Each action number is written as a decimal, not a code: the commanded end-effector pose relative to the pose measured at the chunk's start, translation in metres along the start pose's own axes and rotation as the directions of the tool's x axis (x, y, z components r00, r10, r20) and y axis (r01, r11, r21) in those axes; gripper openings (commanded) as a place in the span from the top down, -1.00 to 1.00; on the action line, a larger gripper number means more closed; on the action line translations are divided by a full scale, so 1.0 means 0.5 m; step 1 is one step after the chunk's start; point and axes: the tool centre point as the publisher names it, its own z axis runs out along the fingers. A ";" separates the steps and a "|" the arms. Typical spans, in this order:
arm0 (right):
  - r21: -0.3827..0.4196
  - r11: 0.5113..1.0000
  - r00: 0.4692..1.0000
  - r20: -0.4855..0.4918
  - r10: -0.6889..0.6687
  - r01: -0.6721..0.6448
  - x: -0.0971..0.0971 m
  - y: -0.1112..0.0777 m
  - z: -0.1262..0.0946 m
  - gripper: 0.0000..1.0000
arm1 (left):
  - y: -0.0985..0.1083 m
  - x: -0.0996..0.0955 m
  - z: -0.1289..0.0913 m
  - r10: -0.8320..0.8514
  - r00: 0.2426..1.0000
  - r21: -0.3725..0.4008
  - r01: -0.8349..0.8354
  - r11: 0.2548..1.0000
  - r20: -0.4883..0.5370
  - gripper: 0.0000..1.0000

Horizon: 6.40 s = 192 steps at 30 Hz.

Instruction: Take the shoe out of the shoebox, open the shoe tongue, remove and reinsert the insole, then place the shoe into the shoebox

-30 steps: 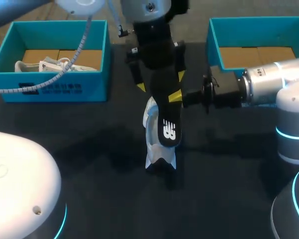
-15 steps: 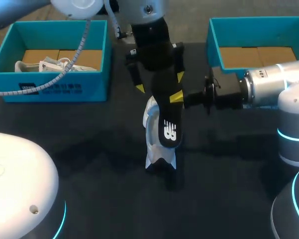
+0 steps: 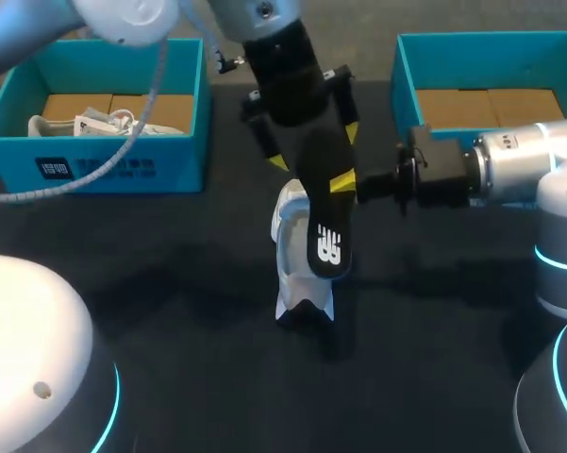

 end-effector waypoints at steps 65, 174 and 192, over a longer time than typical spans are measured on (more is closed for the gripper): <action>0.006 0.999 0.995 -0.090 0.034 -0.034 0.058 0.003 -0.091 1.00 | 0.044 -0.040 0.073 0.101 0.512 -0.066 -0.088 0.994 0.853 -1.00; -0.053 0.998 1.000 0.004 0.015 -0.015 0.005 -0.010 -0.238 -1.00 | 0.004 -0.096 0.123 -0.254 0.400 0.292 -0.037 0.956 0.881 1.00; -0.053 0.998 1.000 0.004 0.015 -0.015 0.005 -0.010 -0.238 -1.00 | 0.004 -0.096 0.123 -0.254 0.400 0.292 -0.037 0.956 0.881 1.00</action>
